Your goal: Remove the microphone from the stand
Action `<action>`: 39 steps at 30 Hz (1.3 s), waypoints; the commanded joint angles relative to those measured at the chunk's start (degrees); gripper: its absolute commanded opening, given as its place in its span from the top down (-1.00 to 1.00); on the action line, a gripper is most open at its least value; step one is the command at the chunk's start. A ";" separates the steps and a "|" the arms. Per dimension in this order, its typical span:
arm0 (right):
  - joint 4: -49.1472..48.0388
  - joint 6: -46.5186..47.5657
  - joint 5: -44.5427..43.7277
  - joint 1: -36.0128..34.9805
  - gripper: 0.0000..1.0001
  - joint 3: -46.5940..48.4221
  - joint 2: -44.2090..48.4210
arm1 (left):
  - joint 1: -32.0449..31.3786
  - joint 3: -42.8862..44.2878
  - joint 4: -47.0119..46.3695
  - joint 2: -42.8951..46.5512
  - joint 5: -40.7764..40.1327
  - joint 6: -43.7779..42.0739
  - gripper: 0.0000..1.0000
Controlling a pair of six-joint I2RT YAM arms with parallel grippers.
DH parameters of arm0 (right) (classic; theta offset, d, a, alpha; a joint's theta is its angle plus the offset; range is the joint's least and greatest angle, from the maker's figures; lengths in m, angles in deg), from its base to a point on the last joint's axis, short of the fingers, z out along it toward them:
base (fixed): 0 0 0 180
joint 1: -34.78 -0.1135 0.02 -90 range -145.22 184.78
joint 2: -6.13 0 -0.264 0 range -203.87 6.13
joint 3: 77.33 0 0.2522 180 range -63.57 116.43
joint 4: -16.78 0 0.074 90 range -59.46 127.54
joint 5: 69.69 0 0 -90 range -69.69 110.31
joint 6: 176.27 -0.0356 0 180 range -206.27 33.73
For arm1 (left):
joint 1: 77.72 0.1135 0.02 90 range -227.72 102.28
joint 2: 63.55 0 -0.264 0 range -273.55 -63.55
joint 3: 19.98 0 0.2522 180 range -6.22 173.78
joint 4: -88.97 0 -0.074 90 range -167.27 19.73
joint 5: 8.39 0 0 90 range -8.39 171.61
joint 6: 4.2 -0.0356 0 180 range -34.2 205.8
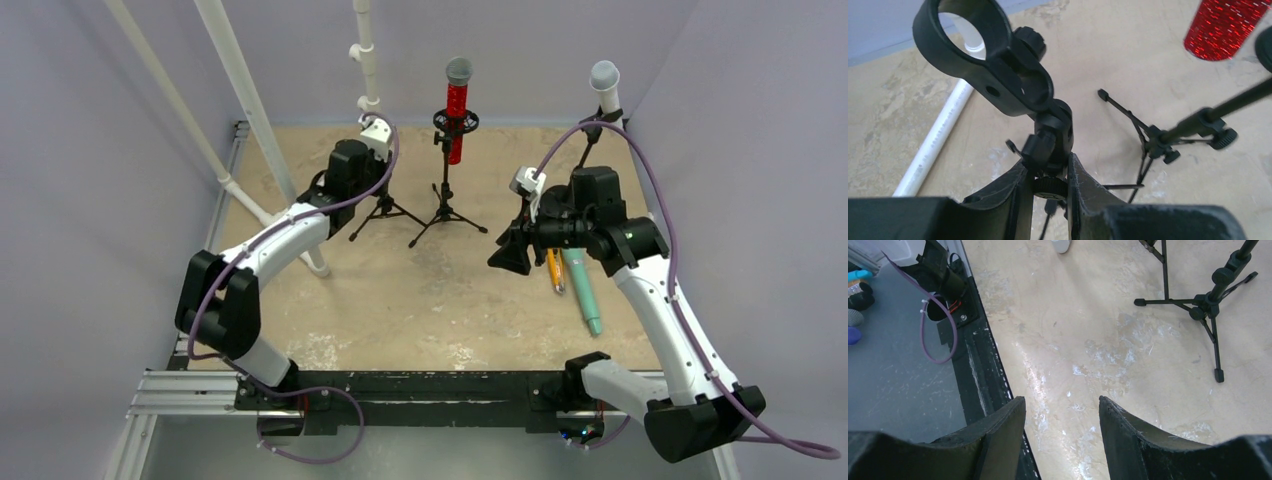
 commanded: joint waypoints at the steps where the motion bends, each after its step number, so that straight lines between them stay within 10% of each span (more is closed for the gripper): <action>1: -0.59 1.26 -0.28 -0.40 -0.10 -0.42 0.77 | 1.27 7.40 -9.79 -3.17 -5.53 -1.95 1.00; 27: -4.18 3.63 -0.61 -0.40 -0.10 -0.31 -3.90 | 6.82 4.57 -19.06 -13.16 5.18 1.17 0.98; 34: -17.46 -1.39 -0.99 -0.40 -0.11 -2.35 -5.12 | 6.88 5.39 -17.22 -14.49 6.42 0.04 0.26; 39: -27.02 -4.77 -2.23 -0.49 -0.11 -3.79 -7.93 | 6.89 5.09 -14.68 -12.26 7.60 0.60 -0.63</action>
